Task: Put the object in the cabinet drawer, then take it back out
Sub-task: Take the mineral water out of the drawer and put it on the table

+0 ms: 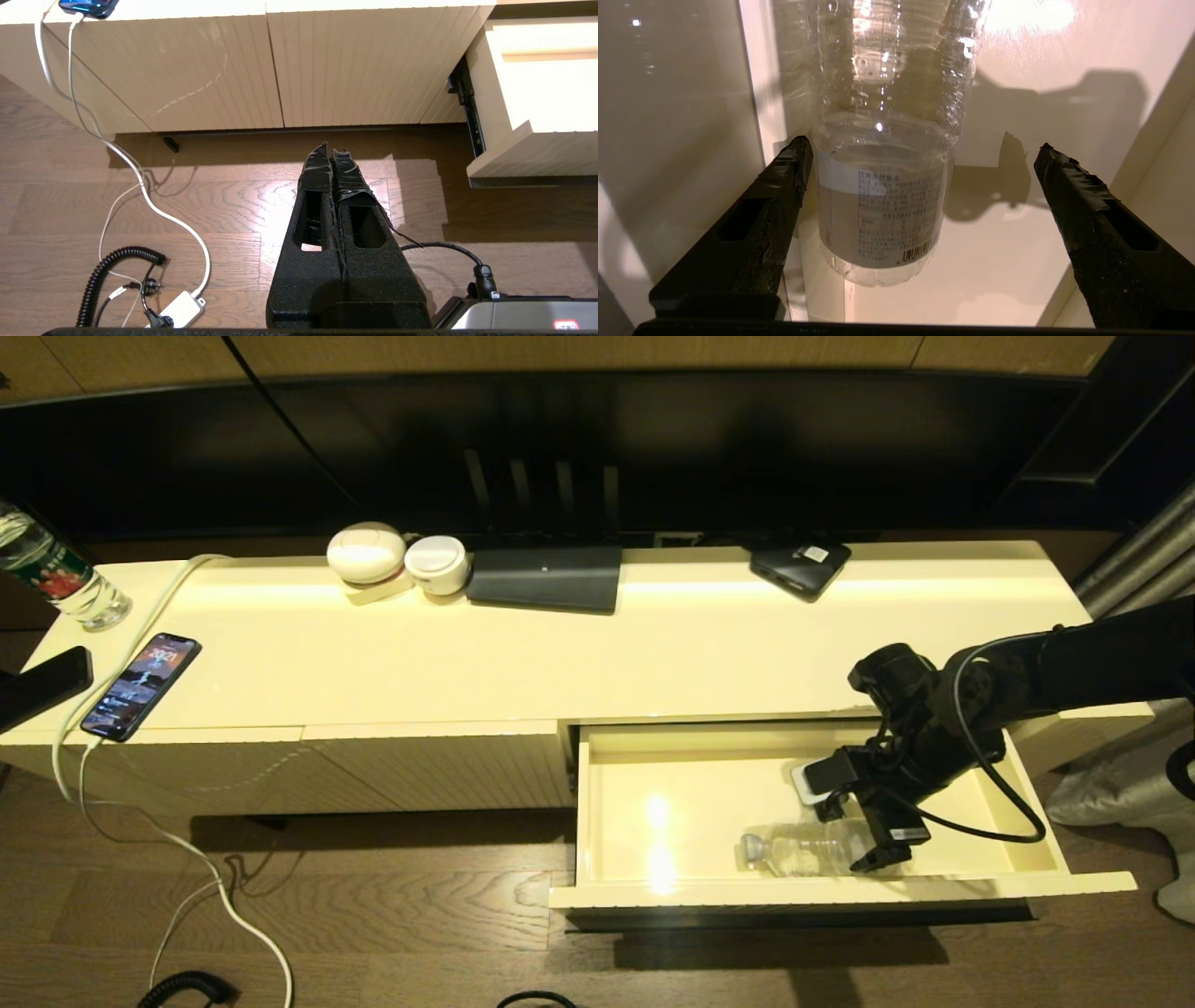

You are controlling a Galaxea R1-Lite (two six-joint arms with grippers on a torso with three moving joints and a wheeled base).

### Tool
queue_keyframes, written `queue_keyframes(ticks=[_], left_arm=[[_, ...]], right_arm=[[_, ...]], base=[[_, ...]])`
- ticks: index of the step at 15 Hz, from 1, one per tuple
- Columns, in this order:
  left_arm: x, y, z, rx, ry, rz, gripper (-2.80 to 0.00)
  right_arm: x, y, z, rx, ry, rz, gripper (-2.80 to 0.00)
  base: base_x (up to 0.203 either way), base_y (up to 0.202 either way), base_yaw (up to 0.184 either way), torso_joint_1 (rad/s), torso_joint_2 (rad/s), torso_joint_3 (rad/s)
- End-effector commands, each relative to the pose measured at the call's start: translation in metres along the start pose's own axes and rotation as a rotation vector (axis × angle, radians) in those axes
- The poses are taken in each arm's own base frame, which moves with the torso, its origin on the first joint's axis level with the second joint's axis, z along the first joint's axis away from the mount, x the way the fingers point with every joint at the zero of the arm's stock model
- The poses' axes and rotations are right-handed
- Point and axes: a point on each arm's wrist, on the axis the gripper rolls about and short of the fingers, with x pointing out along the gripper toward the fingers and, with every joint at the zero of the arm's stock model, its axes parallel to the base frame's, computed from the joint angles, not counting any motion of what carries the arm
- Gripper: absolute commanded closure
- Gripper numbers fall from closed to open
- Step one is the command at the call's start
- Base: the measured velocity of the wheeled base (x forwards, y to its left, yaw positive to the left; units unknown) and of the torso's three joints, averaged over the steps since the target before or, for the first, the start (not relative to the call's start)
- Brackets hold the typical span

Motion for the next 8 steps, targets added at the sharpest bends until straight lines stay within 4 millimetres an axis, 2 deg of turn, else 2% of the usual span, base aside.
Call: queue_keyframes(ticks=[1,8], left_arm=[[0.0001,0.0000,-0.0004,0.000,0.001,0.001,0.00],[0.0002,0.0000,-0.0007,0.000,0.002,0.001,0.00]], right_arm=[[0.0058,0.0004,0.0016,-0.008,-0.002,0.015,-2.80],[0.0110,-0.0042,0.0042,-0.005,-0.006,0.012,-2.80]], base=[[0.000,0.000,0.000,0.000,0.00,0.000],[0.000,0.000,0.000,0.000,0.00,0.000]])
